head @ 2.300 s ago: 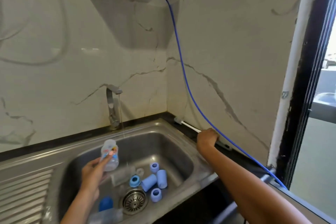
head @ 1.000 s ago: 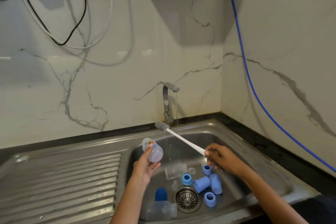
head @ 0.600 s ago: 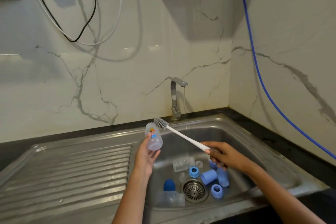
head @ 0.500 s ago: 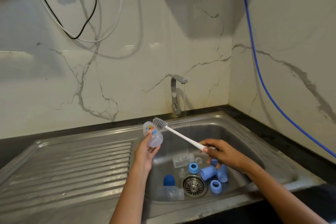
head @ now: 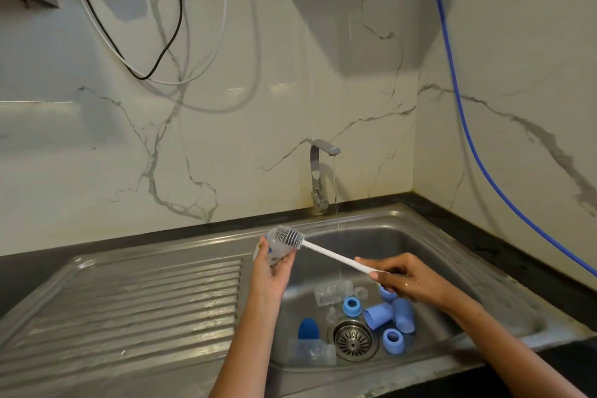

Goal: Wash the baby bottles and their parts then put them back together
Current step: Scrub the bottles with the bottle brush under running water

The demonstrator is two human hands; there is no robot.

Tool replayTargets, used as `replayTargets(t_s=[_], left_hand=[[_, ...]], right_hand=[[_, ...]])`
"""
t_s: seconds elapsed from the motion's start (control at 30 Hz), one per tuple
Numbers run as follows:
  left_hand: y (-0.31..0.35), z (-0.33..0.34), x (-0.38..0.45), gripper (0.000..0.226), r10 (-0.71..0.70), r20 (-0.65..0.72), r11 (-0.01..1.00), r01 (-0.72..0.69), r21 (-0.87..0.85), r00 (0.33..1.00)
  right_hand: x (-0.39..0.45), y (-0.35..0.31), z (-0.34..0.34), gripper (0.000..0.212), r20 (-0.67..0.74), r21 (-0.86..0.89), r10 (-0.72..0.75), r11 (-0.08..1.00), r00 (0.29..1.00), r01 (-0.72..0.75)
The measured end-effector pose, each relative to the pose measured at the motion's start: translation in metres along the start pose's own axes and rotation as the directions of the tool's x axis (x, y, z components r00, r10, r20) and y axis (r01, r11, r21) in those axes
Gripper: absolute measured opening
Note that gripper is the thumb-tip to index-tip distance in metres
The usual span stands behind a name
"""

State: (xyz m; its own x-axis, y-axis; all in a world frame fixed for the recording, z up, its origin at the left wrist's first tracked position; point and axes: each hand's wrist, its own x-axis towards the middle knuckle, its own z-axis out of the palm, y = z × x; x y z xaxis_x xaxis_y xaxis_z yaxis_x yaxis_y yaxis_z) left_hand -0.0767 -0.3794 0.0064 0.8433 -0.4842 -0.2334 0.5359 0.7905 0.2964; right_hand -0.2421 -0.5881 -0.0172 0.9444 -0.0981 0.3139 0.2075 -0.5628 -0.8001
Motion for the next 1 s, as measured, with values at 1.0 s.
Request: replayTargets(t_s=[1.0], left_hand=[[-0.006, 0.0, -0.001, 0.03, 0.021, 0.179, 0.858, -0.109, 0.502, 0.984]], right_hand=[[0.003, -0.012, 0.011, 0.038, -0.059, 0.104, 0.148, 0.984, 0.987, -0.141]])
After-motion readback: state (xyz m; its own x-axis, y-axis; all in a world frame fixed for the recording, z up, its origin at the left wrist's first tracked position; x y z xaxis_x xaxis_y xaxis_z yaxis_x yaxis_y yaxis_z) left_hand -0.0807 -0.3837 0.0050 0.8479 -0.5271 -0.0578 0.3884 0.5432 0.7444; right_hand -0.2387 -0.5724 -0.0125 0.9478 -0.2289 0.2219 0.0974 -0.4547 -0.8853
